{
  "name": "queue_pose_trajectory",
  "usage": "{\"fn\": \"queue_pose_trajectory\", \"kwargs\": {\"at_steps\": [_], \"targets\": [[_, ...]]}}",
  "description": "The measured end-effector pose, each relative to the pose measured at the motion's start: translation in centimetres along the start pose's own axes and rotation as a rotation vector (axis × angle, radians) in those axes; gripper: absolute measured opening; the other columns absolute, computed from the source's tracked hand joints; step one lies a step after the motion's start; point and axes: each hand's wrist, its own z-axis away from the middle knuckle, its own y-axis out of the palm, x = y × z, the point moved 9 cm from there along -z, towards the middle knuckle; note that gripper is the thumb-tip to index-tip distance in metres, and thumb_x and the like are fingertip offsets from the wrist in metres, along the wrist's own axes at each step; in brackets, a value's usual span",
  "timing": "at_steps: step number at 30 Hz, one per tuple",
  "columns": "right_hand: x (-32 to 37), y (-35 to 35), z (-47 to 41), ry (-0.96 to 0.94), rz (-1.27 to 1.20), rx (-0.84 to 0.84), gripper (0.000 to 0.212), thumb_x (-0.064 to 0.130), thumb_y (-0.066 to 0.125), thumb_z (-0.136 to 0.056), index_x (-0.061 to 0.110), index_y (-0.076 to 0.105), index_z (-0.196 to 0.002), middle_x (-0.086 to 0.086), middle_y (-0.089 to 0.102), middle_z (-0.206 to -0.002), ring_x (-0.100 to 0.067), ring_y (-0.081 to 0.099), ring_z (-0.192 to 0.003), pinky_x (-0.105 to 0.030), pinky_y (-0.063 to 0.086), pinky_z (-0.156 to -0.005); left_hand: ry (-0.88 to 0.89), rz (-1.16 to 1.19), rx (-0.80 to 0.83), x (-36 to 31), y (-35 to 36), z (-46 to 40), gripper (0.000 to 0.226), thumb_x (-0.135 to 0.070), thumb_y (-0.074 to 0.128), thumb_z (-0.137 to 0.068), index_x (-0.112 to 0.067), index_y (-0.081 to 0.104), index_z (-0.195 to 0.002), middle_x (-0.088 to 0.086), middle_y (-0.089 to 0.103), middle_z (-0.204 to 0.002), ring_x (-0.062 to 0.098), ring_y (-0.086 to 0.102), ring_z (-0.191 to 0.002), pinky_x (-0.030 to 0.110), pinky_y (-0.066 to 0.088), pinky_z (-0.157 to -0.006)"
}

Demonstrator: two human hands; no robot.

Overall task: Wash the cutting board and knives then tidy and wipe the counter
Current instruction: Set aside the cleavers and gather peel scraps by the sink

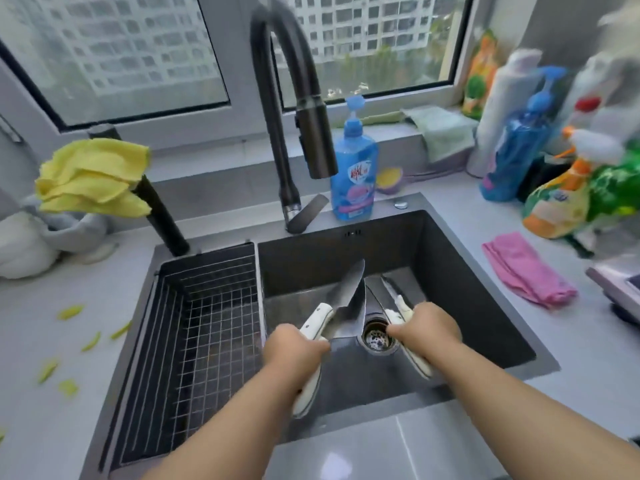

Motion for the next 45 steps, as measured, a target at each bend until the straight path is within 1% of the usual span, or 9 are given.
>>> {"fn": "queue_pose_trajectory", "kwargs": {"at_steps": [8, 20, 24, 26, 29, 31, 33, 36, 45], "targets": [[-0.5, 4.6, -5.7, 0.074, 0.129, 0.069, 0.02, 0.034, 0.066, -0.073, 0.02, 0.055, -0.081, 0.006, 0.048, -0.064, -0.021, 0.053, -0.068, -0.021, 0.029, -0.047, -0.172, -0.02, 0.01, 1.5, 6.0, -5.6, 0.026, -0.031, 0.069, -0.075, -0.012, 0.06, -0.089, 0.008, 0.068, -0.092, 0.028, 0.065, -0.086, 0.026, 0.045, -0.064], [-1.1, 10.8, -8.8, 0.082, 0.266, 0.209, 0.029, 0.031, 0.061, -0.084, 0.02, 0.062, -0.111, -0.008, 0.061, -0.123, -0.022, 0.062, -0.083, -0.02, 0.041, -0.06, -0.194, -0.121, 0.046, 4.0, 11.6, -9.4, 0.026, -0.034, 0.067, -0.077, -0.011, 0.062, -0.089, 0.011, 0.07, -0.095, 0.031, 0.065, -0.09, 0.028, 0.048, -0.068], [-1.7, 13.6, -9.3, 0.084, 0.314, 0.348, 0.043, 0.022, 0.057, -0.085, 0.036, 0.055, -0.126, -0.003, 0.063, -0.115, -0.018, 0.06, -0.088, -0.02, 0.04, -0.059, -0.201, -0.13, 0.117, 5.2, 13.3, -10.0, 0.032, -0.032, 0.065, -0.082, -0.006, 0.062, -0.101, 0.013, 0.068, -0.105, 0.03, 0.064, -0.098, 0.03, 0.049, -0.075], [-2.4, 14.3, -9.5, 0.113, 0.347, 0.378, 0.01, 0.018, 0.058, -0.084, 0.027, 0.058, -0.09, -0.002, 0.058, -0.1, -0.017, 0.061, -0.096, -0.022, 0.043, -0.065, -0.19, -0.179, 0.174, 5.7, 14.3, -10.5, 0.034, -0.033, 0.063, -0.086, -0.005, 0.06, -0.107, 0.012, 0.066, -0.111, 0.029, 0.062, -0.104, 0.03, 0.049, -0.081], [-3.4, 15.7, -10.0, 0.165, 0.36, 0.403, 0.022, 0.017, 0.06, -0.084, 0.018, 0.044, -0.069, 0.0, 0.058, -0.1, -0.018, 0.061, -0.102, -0.023, 0.043, -0.067, -0.185, -0.238, 0.255, 6.5, 15.9, -11.1, 0.034, -0.03, 0.061, -0.09, -0.004, 0.058, -0.113, 0.011, 0.063, -0.118, 0.028, 0.06, -0.109, 0.026, 0.045, -0.081], [-3.9, 16.3, -10.1, 0.174, 0.394, 0.418, 0.004, 0.017, 0.059, -0.086, 0.017, 0.055, -0.087, -0.001, 0.059, -0.115, -0.02, 0.059, -0.108, -0.024, 0.044, -0.07, -0.181, -0.27, 0.301, 6.8, 16.8, -11.4, 0.035, -0.027, 0.06, -0.091, -0.004, 0.056, -0.117, 0.011, 0.062, -0.121, 0.028, 0.059, -0.11, 0.026, 0.045, -0.082], [-4.3, 17.0, -10.6, 0.155, 0.432, 0.432, 0.033, 0.017, 0.055, -0.089, 0.017, 0.056, -0.122, -0.004, 0.054, -0.131, -0.022, 0.055, -0.118, -0.026, 0.046, -0.081, -0.174, -0.296, 0.324, 6.9, 17.3, -11.5, 0.036, -0.025, 0.059, -0.092, -0.004, 0.054, -0.12, 0.011, 0.062, -0.123, 0.028, 0.059, -0.112, 0.027, 0.045, -0.085], [-4.6, 18.0, -10.7, 0.139, 0.451, 0.49, 0.062, 0.02, 0.047, -0.096, 0.024, 0.019, -0.152, -0.005, 0.035, -0.15, -0.023, 0.042, -0.133, -0.031, 0.041, -0.1, -0.169, -0.323, 0.328, 7.1, 17.4, -11.6, 0.037, -0.024, 0.059, -0.091, -0.005, 0.053, -0.122, 0.011, 0.062, -0.122, 0.029, 0.059, -0.111, 0.029, 0.047, -0.088], [-3.0, 19.5, -10.3, 0.105, 0.298, 0.505, 0.03, 0.019, 0.064, -0.089, 0.014, 0.04, -0.105, -0.009, 0.055, -0.126, -0.025, 0.056, -0.117, -0.027, 0.041, -0.074, -0.165, -0.363, 0.402, 7.3, 17.0, -11.3, 0.036, -0.028, 0.052, -0.096, -0.006, 0.054, -0.125, 0.01, 0.06, -0.126, 0.027, 0.057, -0.114, 0.025, 0.043, -0.087]]}}
